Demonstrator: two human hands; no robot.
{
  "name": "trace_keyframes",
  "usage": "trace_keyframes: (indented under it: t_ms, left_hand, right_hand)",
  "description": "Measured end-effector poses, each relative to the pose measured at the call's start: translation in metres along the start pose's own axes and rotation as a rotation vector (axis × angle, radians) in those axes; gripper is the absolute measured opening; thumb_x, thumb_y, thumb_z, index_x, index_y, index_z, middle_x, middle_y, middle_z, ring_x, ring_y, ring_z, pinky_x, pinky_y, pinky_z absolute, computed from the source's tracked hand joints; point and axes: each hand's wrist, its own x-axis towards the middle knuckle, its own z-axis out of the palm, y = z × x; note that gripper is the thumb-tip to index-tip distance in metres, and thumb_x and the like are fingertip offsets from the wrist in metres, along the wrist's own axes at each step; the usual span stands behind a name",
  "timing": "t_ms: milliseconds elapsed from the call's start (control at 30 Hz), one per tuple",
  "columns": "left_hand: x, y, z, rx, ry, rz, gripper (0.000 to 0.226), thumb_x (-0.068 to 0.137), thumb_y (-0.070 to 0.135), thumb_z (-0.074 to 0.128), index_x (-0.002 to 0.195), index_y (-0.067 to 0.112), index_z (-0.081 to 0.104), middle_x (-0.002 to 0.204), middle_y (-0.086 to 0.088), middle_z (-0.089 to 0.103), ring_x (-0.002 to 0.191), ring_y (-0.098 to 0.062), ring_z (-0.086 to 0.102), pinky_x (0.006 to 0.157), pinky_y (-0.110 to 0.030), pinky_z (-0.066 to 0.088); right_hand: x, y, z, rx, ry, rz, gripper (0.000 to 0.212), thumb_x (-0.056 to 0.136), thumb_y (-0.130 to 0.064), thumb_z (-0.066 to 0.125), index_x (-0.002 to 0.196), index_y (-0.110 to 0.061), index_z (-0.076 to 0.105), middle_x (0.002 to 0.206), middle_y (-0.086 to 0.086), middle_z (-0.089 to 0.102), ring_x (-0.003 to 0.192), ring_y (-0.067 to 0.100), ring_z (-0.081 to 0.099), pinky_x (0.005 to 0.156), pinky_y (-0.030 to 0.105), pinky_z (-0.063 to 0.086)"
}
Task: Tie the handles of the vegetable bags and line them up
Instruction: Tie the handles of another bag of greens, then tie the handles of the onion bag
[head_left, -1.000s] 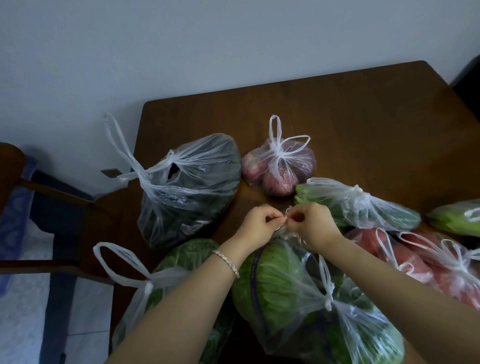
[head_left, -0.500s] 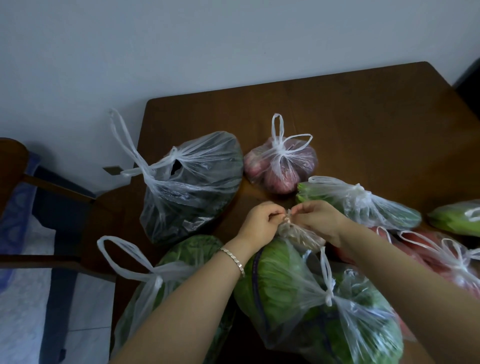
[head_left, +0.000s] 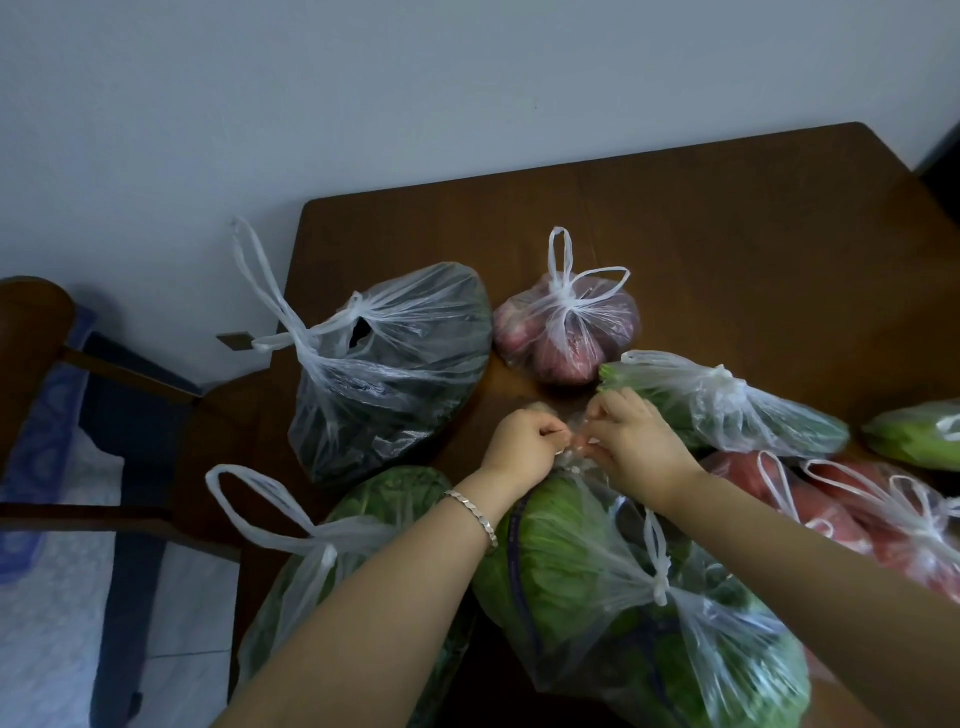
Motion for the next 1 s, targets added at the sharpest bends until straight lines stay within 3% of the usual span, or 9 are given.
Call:
trace_keyframes:
  t_ms: [133,233,333,400,500,633,767,900,1000]
  left_hand:
    - [0.0,-0.001,-0.002,0.162,0.106,-0.037,0.015,0.085,0.011,0.059,0.085,0.006,0.073,0.095,-0.011,0.072,0.092,-0.024,0.065,0.079,-0.025,0.046]
    - [0.002,0.005,-0.003,0.166,0.132,-0.087,0.017,0.084,0.008,0.058,0.084,0.006,0.074,0.095,-0.012,0.073,0.095,-0.026,0.065,0.081,-0.028,0.049]
    - [0.011,0.013,-0.012,0.252,0.003,-0.094,0.018,0.083,0.008,0.057,0.083,0.011,0.075,0.095,-0.009,0.073,0.095,-0.023,0.065,0.082,-0.025,0.049]
    - [0.019,0.023,-0.025,0.249,-0.026,-0.085,0.019,0.083,0.006,0.056,0.086,0.009,0.074,0.097,-0.009,0.072,0.096,-0.021,0.064,0.084,-0.023,0.048]
    - [0.042,0.04,-0.043,0.211,0.139,-0.02,0.02,0.087,0.007,0.053,0.097,0.007,0.07,0.107,-0.01,0.069,0.102,-0.023,0.062,0.093,-0.028,0.047]
    - [0.073,0.056,-0.047,0.112,0.303,0.027,0.031,0.087,0.009,0.052,0.118,0.011,0.056,0.125,-0.009,0.052,0.11,-0.023,0.055,0.097,-0.025,0.042]
    - [0.089,0.066,-0.038,0.357,0.169,0.159,0.051,0.082,0.023,0.062,0.129,0.022,0.044,0.134,0.001,0.045,0.124,-0.023,0.036,0.106,-0.036,0.034]
    - [0.104,0.067,-0.03,0.584,0.298,0.241,0.017,0.089,0.024,0.051,0.1,0.019,0.063,0.108,-0.001,0.061,0.106,-0.023,0.048,0.093,-0.034,0.037]
    - [0.106,0.061,-0.031,0.144,0.446,0.058,0.018,0.091,0.016,0.046,0.076,0.012,0.055,0.084,-0.006,0.058,0.082,-0.023,0.053,0.073,-0.035,0.043]
  right_hand:
    - [-0.011,-0.002,0.001,-0.119,0.014,-0.077,0.004,0.064,-0.023,0.065,0.063,-0.021,0.067,0.077,0.002,0.059,0.082,0.018,0.035,0.07,0.026,0.037]
    - [-0.016,-0.003,0.006,-0.076,0.003,-0.01,0.021,0.071,-0.029,0.05,0.063,-0.023,0.068,0.075,0.001,0.058,0.083,0.017,0.037,0.067,0.027,0.042]
    - [-0.01,-0.005,-0.004,0.018,-0.194,0.129,0.013,0.08,-0.025,0.059,0.08,-0.023,0.072,0.089,-0.002,0.059,0.094,0.016,0.042,0.082,0.026,0.037]
    - [0.0,-0.005,-0.02,0.239,-0.324,0.235,0.009,0.081,-0.021,0.065,0.086,-0.019,0.072,0.089,-0.006,0.057,0.093,0.012,0.049,0.08,0.018,0.035]
    - [0.033,0.004,-0.05,0.386,-0.144,0.327,0.01,0.081,-0.012,0.065,0.089,-0.014,0.07,0.084,-0.006,0.059,0.082,0.013,0.058,0.076,0.017,0.043]
    - [0.095,0.031,-0.075,0.208,0.138,0.331,0.034,0.085,-0.01,0.057,0.119,-0.013,0.056,0.117,0.002,0.05,0.104,0.013,0.048,0.093,0.025,0.041]
    - [0.141,0.058,-0.07,-0.009,-0.059,0.439,0.053,0.084,-0.013,0.052,0.134,-0.023,0.038,0.139,0.009,0.032,0.129,0.029,0.028,0.105,0.04,0.03]
    - [0.166,0.076,-0.051,0.217,-0.378,0.382,0.045,0.072,-0.043,0.058,0.115,-0.031,0.058,0.121,0.004,0.058,0.118,0.03,0.048,0.101,0.041,0.04]
    - [0.175,0.078,-0.049,0.664,-0.441,0.431,0.043,0.066,-0.052,0.062,0.102,-0.03,0.067,0.106,0.001,0.067,0.101,0.021,0.061,0.097,0.037,0.046]
